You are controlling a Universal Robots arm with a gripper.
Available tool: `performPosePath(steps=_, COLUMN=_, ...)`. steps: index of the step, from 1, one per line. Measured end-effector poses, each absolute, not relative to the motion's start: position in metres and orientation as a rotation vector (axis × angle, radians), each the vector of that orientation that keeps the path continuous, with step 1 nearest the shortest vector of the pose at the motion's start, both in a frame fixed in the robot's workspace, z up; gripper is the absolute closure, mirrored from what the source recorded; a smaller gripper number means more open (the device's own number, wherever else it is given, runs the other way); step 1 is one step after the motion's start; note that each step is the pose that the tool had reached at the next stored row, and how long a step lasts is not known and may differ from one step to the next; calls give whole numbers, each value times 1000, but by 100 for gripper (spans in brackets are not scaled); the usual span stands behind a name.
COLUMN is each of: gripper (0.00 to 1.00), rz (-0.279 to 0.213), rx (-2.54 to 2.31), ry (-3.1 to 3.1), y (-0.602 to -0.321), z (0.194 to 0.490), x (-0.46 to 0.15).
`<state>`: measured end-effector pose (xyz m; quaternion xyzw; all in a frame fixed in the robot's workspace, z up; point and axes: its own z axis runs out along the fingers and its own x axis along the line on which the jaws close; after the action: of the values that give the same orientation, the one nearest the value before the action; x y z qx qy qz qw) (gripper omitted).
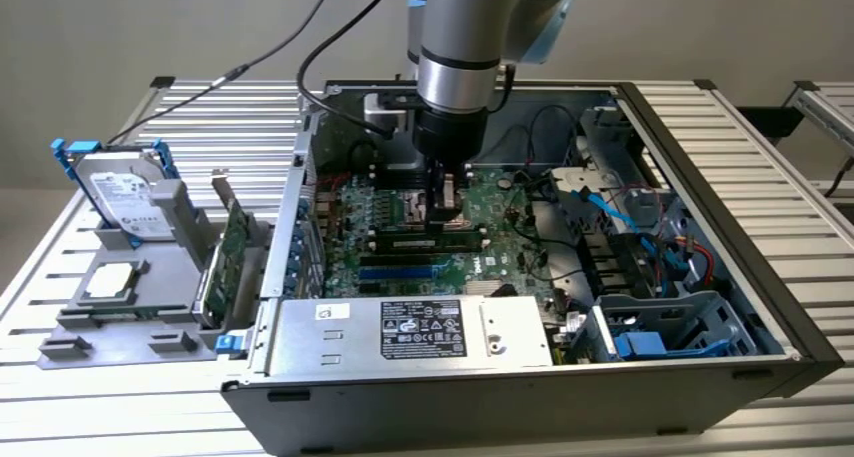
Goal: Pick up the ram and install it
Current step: 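Press down the ram until it locks into place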
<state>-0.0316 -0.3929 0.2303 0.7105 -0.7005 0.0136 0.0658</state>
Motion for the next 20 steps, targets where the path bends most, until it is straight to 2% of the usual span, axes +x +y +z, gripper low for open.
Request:
performPosePath(steps=8, gripper=89, rz=42, rx=2141, ry=-2112, y=-393, z=221, x=-32)
performPosePath(steps=14, gripper=89, rz=36, rx=2141, ry=-2110, y=-393, z=239, x=-32)
performPosePath(steps=20, gripper=89, rz=33, rx=2140, ry=-2109, y=-393, z=241, x=-32)
